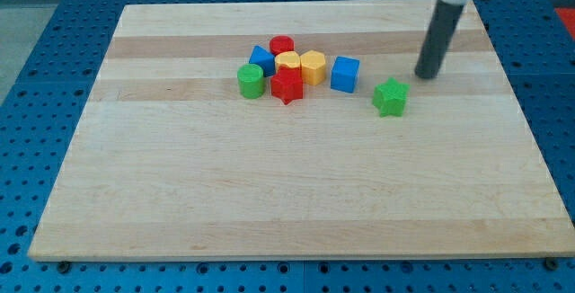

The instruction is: Move the green star towards right

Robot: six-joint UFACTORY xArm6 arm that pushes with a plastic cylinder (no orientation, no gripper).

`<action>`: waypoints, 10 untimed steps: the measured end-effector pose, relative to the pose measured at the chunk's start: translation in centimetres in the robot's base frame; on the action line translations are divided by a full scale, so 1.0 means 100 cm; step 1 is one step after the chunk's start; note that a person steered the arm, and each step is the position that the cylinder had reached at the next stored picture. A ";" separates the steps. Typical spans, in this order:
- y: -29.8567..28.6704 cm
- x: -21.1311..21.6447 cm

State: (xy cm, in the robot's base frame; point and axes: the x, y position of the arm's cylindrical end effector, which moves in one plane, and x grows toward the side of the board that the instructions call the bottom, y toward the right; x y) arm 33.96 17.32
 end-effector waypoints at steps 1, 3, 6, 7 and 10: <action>-0.095 0.028; -0.075 0.104; -0.048 0.061; -0.036 0.056; -0.031 -0.032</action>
